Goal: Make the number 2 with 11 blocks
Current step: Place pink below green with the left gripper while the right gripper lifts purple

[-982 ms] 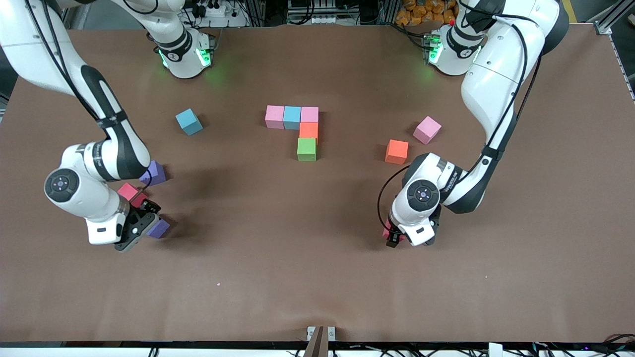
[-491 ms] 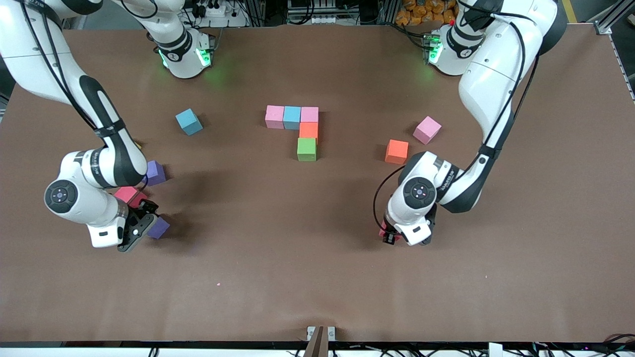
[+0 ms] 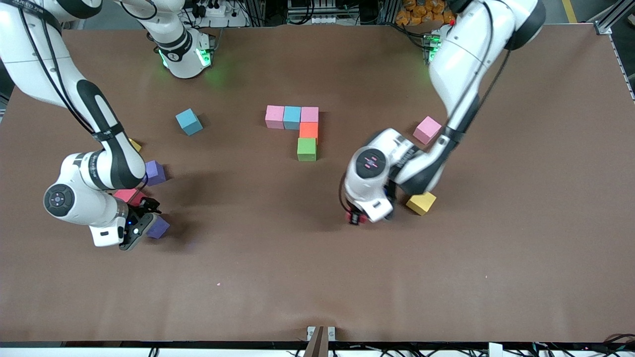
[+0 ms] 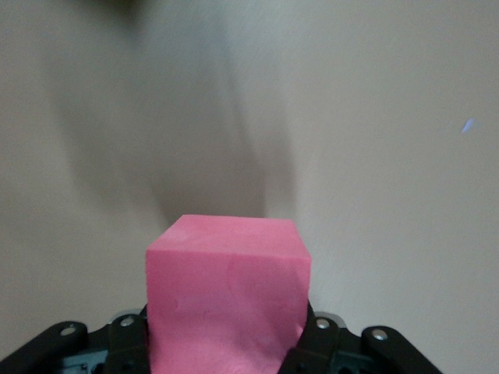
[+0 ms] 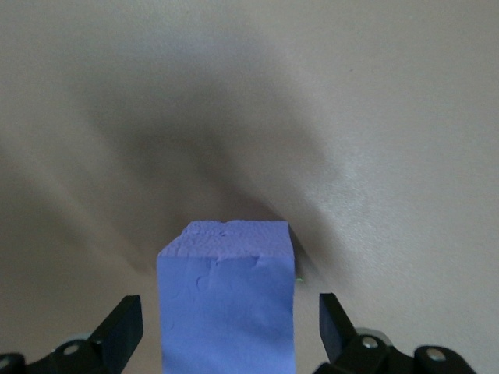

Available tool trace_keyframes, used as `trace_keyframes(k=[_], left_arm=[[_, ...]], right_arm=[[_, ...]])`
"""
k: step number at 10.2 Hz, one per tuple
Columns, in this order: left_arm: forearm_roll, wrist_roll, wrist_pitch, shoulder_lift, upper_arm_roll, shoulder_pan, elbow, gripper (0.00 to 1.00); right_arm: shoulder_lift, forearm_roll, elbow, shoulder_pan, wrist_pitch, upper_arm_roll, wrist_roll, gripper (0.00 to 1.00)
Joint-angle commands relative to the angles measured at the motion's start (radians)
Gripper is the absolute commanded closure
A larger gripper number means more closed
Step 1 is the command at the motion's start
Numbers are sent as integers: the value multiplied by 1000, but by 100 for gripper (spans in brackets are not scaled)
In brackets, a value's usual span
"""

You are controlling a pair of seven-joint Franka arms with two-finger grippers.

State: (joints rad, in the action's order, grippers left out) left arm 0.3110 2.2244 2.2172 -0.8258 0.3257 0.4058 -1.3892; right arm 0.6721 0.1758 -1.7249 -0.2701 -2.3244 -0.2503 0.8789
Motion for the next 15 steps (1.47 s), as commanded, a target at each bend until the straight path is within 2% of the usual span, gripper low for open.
trace_keyframes(k=[1,4,5,9,12,15], left_arm=[[-20,145,-65,19,-14,97,13,76],[-23,329,-100,20,-11,226,41,76],[-24,392,-102,20,-13,272,42,76],[-26,561,-102,20,-19,399,76,76],[-26,604,-91,11,-19,415,93,76],[-32,607,-65,-6,-19,415,93,76]], right_arm=[[37,-16,18,-6,-36,-4,25,11],[15,-15,-1,17,-38,6,28,52],[-3,-15,-2,20,-32,6,32,62],[-187,-10,-68,94,20,6,18,64],[-261,2,-165,126,-31,6,23,64],[-287,2,-223,126,-61,-4,22,64]])
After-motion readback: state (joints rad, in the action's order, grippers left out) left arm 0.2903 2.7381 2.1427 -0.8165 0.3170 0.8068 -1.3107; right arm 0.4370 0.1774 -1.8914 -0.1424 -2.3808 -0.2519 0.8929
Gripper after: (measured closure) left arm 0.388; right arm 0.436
